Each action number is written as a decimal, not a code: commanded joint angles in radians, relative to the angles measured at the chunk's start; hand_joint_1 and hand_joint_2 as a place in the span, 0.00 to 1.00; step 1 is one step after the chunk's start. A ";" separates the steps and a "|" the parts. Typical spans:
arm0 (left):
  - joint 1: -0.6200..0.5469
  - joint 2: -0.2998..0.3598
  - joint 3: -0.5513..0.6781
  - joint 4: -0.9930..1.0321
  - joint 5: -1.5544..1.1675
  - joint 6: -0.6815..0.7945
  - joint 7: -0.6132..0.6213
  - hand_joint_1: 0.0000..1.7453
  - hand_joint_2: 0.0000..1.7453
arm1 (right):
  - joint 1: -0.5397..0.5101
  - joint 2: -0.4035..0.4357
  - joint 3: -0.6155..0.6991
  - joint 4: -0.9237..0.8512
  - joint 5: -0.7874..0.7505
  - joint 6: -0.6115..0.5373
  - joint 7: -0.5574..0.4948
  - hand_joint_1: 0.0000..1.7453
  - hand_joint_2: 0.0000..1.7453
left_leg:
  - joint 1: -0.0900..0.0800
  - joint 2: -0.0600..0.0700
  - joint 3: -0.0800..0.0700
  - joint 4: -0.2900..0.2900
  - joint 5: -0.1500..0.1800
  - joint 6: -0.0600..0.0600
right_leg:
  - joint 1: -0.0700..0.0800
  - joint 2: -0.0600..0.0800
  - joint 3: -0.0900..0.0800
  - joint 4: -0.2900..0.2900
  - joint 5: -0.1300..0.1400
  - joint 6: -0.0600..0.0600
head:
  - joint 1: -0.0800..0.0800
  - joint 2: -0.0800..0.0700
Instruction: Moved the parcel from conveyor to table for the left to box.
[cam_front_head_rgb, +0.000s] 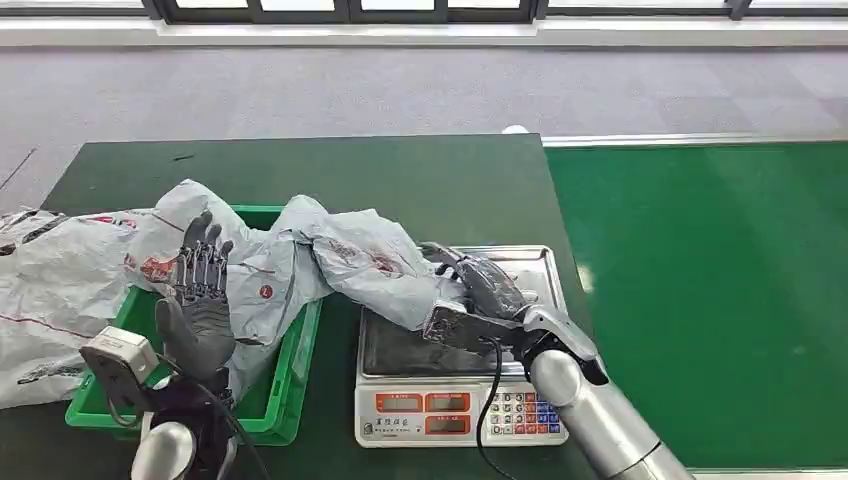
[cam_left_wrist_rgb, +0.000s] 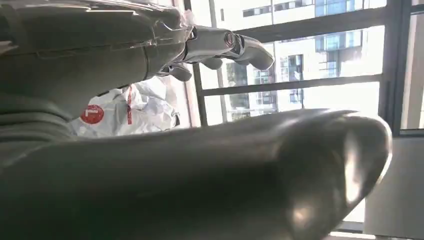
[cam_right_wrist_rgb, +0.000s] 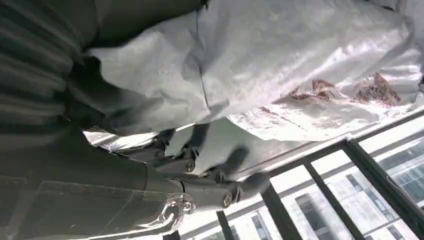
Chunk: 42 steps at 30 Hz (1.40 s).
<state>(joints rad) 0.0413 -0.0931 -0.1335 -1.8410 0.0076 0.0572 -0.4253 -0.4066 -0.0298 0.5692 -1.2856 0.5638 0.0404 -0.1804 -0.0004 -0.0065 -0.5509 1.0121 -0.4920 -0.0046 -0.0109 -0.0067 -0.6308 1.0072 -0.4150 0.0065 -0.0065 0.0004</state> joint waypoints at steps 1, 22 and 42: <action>0.018 0.004 -0.002 0.001 -0.012 0.009 -0.002 0.00 0.00 | -0.019 -0.037 0.045 -0.010 -0.029 0.000 -0.009 0.00 1.00 | 0.001 0.002 0.000 -0.002 0.001 -0.001 | 0.001 0.002 0.000 -0.003 0.002 0.000 | 0.000 0.000; -0.060 -0.068 -0.046 -0.007 -0.162 0.256 0.034 0.00 0.00 | 0.159 -0.052 -0.010 -0.289 -0.041 -0.019 -0.051 0.00 1.00 | 0.000 -0.001 -0.001 0.000 0.001 0.000 | 0.001 -0.001 -0.001 -0.001 0.001 0.000 | 0.000 0.000; -0.247 0.153 -0.315 0.241 -0.741 0.145 0.167 0.00 0.00 | 0.346 -0.075 -0.096 -0.449 -0.106 -0.020 -0.167 0.00 1.00 | 0.000 -0.004 0.001 -0.003 0.002 -0.001 | 0.000 -0.003 0.001 -0.003 0.001 -0.001 | 0.000 0.000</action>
<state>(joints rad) -0.0610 -0.1148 -0.2472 -1.8776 -0.5220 0.3073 -0.3037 -0.1596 -0.0709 0.5566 -1.6597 0.5085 0.0210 -0.2583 -0.0009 -0.0045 -0.5510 1.0124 -0.4921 -0.0046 -0.0109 -0.0032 -0.6333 1.0069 -0.4141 0.0062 -0.0069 0.0004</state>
